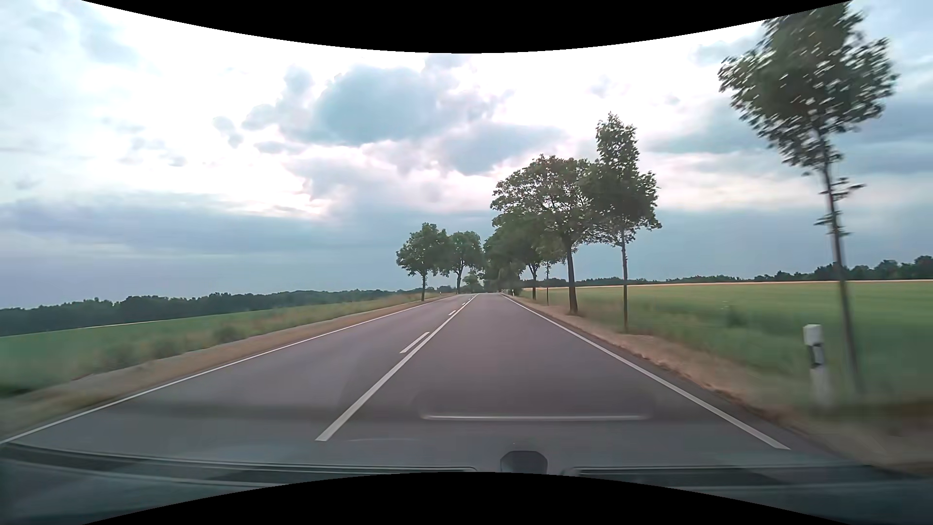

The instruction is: Follow the waypoints while adhering to traffic rules and regulations

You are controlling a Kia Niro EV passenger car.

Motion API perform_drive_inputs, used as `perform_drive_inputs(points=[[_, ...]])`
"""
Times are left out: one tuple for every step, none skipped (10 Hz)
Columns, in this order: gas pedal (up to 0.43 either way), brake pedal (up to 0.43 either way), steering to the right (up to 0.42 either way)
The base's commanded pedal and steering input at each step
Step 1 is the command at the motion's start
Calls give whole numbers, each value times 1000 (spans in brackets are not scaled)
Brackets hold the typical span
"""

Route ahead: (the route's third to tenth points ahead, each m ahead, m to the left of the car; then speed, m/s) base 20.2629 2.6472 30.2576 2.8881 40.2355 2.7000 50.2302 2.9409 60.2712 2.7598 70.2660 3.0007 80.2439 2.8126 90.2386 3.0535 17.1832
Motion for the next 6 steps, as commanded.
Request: perform_drive_inputs(points=[[189,0,-2],[189,0,-2],[189,0,-2],[189,0,-3],[197,0,-3],[197,0,-5]])
